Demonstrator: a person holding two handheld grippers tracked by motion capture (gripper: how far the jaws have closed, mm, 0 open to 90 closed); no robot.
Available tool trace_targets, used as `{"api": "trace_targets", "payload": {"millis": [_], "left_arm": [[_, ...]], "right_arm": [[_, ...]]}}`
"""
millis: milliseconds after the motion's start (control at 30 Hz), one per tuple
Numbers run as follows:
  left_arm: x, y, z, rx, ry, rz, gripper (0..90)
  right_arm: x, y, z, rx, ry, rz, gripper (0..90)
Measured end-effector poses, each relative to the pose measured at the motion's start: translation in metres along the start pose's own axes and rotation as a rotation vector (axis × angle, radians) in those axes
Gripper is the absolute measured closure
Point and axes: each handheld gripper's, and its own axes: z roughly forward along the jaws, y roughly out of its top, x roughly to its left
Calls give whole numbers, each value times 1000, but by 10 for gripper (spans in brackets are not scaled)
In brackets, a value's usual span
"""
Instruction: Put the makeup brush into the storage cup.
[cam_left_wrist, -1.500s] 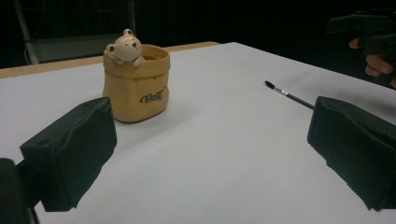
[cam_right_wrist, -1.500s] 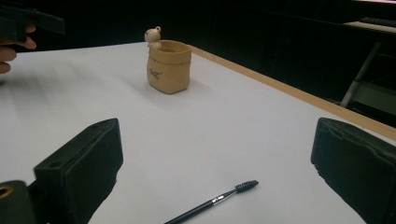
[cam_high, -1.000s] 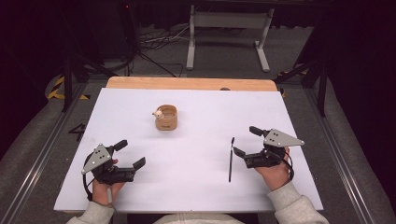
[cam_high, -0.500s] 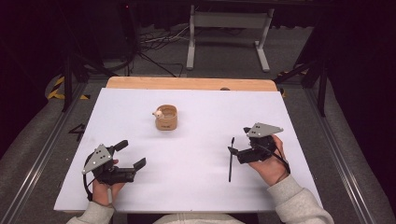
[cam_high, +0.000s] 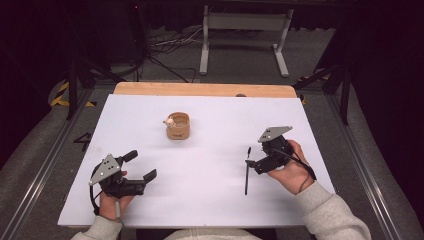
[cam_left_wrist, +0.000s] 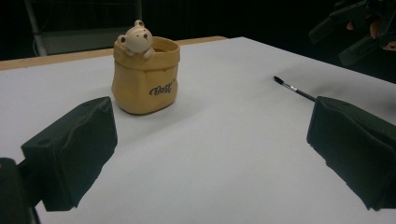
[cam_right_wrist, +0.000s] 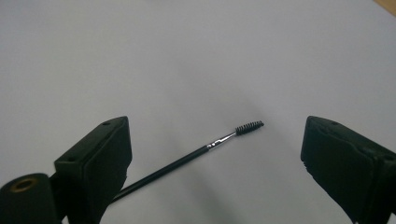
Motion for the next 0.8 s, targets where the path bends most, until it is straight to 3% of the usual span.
{"api": "trace_targets", "payload": {"millis": [533,800], "left_arm": [[0,0,0,10,7,4,23],[0,0,0,14,10,9,23]], "right_arm": [[-7,14,1,176,88,-2,125],[-7,17,7,238,114,2,133]]}}
